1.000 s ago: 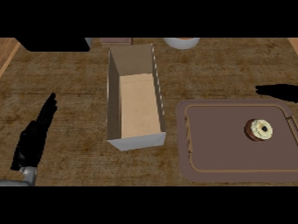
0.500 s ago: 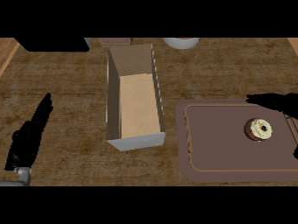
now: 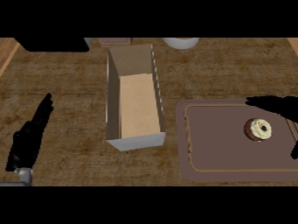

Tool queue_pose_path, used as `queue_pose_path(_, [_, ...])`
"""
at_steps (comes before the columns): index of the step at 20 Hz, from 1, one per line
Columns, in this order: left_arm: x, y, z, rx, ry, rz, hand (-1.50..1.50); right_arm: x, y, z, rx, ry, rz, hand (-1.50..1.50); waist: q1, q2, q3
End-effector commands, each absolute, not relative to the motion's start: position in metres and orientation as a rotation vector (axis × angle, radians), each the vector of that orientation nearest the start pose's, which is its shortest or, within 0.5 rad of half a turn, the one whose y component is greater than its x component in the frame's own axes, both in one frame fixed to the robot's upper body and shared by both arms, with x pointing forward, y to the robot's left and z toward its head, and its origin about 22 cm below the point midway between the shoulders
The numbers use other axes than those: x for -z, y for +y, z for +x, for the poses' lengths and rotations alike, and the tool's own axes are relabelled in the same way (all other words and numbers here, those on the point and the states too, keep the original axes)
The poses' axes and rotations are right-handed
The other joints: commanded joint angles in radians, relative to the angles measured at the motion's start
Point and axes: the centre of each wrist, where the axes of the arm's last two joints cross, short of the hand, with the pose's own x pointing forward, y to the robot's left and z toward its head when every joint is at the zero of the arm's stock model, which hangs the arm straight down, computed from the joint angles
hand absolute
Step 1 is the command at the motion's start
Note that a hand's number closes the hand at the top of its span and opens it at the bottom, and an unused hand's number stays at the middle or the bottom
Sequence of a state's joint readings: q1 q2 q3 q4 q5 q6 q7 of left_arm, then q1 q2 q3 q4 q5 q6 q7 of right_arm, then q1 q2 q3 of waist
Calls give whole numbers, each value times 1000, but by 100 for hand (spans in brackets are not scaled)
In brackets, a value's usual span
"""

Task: Pick the cupcake from the tray and place it in the cardboard box

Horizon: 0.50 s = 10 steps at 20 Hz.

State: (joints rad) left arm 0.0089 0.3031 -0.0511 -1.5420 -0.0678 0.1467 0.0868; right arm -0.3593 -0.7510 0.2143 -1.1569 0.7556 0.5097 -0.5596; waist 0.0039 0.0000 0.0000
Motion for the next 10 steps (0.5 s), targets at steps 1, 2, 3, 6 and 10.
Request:
queue_pose_path(1, [-18,289,253,201,-1451,390,0,-60,-358,316,-1666,-1169,-297,-150,-3,0,0])
queue_pose_path(2, [-14,286,253,190,-1436,395,0,-56,-350,310,-1659,-1177,-286,-150,-5,-1,0])
queue_pose_path(3, [9,301,245,202,-1463,384,0,-82,-366,312,-1666,-1161,-314,-150,-5,0,0])
queue_pose_path(6, [-1,293,246,217,-1456,371,0,-61,-366,311,-1666,-1167,-299,-150,-3,0,0])
queue_pose_path(10, [-11,280,233,195,-1451,393,0,-46,-373,314,-1664,-1177,-293,-150,1,0,0])
